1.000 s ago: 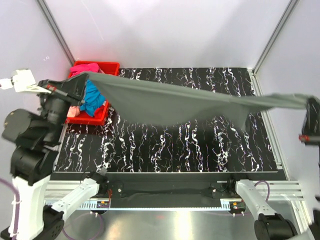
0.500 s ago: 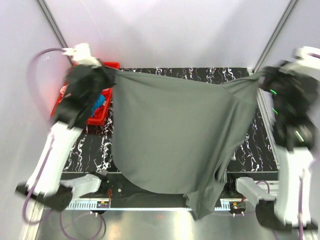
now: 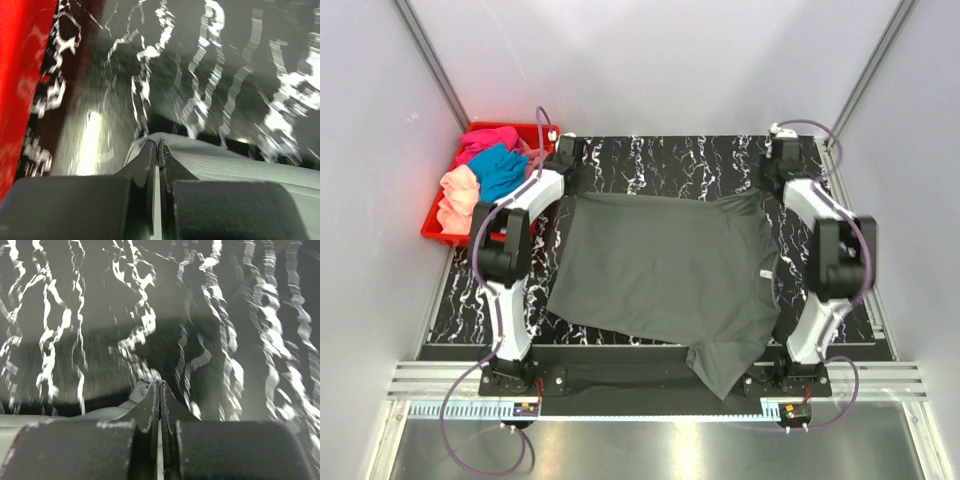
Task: Fold and stack the t-shirts
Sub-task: Flatten the tshirt out, then fold the tshirt
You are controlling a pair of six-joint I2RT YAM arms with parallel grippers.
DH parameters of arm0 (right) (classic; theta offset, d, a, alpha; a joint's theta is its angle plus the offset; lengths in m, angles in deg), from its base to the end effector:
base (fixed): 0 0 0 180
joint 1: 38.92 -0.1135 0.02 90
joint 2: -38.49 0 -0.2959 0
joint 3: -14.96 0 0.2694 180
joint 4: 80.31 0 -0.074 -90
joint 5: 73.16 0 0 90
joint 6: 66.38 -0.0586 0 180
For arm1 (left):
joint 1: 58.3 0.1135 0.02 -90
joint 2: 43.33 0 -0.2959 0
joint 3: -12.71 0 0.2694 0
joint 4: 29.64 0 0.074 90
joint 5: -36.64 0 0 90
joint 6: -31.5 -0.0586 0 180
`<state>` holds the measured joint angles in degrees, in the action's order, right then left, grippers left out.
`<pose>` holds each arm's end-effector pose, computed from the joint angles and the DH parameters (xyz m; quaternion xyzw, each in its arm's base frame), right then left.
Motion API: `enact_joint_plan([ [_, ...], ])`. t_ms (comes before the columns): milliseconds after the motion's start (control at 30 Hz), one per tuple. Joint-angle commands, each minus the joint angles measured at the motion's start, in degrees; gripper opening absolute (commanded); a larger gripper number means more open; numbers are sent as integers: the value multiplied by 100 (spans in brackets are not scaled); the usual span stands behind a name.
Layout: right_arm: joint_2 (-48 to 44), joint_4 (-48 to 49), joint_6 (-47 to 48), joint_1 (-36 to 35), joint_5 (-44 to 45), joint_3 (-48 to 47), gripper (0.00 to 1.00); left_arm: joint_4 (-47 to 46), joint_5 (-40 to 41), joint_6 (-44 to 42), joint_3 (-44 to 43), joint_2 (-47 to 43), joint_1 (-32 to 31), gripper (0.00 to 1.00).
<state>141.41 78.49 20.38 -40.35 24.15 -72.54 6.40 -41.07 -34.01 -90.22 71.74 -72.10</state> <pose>0.4520 0.0038 0.2515 0.0427 0.8911 -0.0386 0.4502 0.4849 -0.1063 0.2270 -0.1246 0.9212 -0.0219 0.3680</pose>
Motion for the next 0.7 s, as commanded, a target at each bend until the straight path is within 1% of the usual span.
enact_joint_plan([
  [0,886,87,-211,11,-414,-1191,0,-393,167,-294,-775,323,158,0],
  [33,1210,17,-299,20,-493,-1333,0,-419,264,-365,-924,393,159,0],
  [100,1485,-53,-335,20,-450,-1728,0,-446,361,-524,-1092,604,176,0],
  [233,2064,-80,-160,20,-503,-2362,0,-534,300,-638,-1522,938,290,0],
  [433,2961,-239,52,20,-301,-3636,0,-797,-192,-507,-2076,1483,518,0],
  [500,3224,-352,87,20,-169,-4092,0,-754,-402,-437,-2462,1659,589,0],
  [600,3402,-729,0,20,-195,-4602,0,-709,-797,-401,-2735,1949,738,0],
  [667,3315,-914,-211,11,-265,-4605,0,-885,-983,-419,-2640,1932,835,0],
])
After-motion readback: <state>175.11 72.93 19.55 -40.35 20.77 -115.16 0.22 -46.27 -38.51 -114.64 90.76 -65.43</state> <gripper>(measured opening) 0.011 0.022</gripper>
